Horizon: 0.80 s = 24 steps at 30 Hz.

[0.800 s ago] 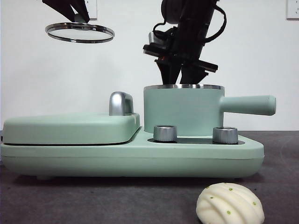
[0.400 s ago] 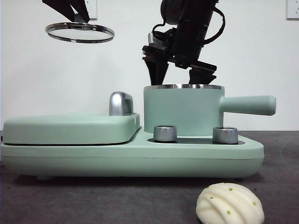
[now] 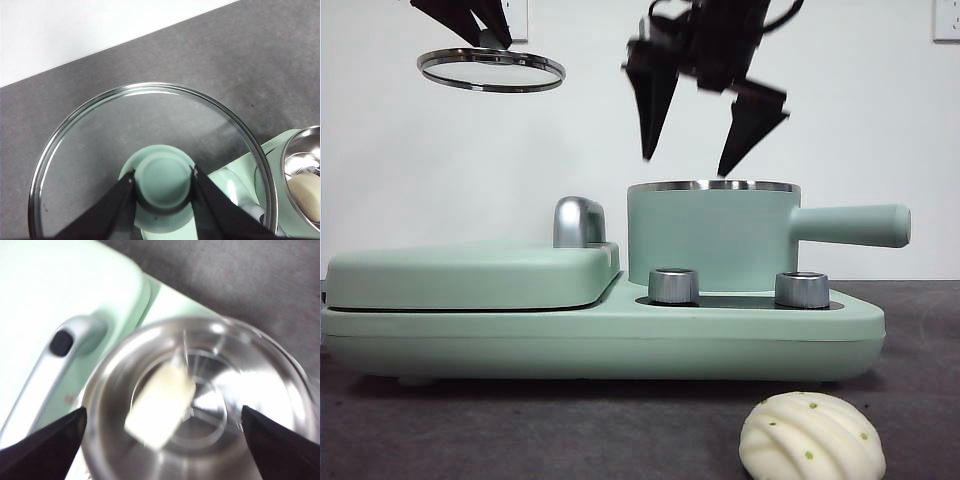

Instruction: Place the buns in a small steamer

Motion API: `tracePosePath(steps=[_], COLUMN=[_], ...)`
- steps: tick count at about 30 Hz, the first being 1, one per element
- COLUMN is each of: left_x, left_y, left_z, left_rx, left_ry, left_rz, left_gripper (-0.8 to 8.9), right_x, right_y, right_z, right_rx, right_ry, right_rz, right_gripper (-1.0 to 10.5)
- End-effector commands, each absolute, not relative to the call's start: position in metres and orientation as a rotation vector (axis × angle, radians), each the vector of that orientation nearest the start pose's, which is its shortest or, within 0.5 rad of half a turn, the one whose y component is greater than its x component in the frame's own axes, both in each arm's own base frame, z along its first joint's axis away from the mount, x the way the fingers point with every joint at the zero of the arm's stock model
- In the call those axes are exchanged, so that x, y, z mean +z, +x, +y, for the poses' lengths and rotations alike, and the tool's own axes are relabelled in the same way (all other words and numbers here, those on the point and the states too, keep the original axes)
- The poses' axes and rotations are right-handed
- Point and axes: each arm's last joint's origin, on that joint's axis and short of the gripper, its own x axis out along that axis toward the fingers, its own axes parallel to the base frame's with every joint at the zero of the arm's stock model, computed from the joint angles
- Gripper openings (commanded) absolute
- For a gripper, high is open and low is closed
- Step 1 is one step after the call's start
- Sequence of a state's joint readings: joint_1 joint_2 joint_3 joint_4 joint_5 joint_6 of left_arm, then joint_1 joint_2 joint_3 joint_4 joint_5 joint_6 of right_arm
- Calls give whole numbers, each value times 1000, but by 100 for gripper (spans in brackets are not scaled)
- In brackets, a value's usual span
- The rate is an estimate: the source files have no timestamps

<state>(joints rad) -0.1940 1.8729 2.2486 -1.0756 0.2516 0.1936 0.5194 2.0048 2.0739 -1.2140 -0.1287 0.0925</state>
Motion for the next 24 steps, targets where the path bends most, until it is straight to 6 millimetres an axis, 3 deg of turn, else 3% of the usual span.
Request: tracePosePath(steps=[1, 15, 19, 24], left_x=[451, 451, 451, 450], left_y=[366, 367, 367, 367], left_z=[-80, -81, -81, -81], left_rx=[-498, -498, -498, -498], left_ry=[159, 159, 159, 159], left_rz=[604, 606, 607, 607], left_gripper=[17, 17, 17, 17], right_x=[350, 406, 410, 399], right_y=[346, 275, 247, 208], right_z=[205, 176, 169, 157], right_rx=[536, 523, 551, 584], right_ry=[-164, -213, -230, -246], right_rz=[1136, 1118, 1116, 1116], right_gripper=[492, 492, 492, 492])
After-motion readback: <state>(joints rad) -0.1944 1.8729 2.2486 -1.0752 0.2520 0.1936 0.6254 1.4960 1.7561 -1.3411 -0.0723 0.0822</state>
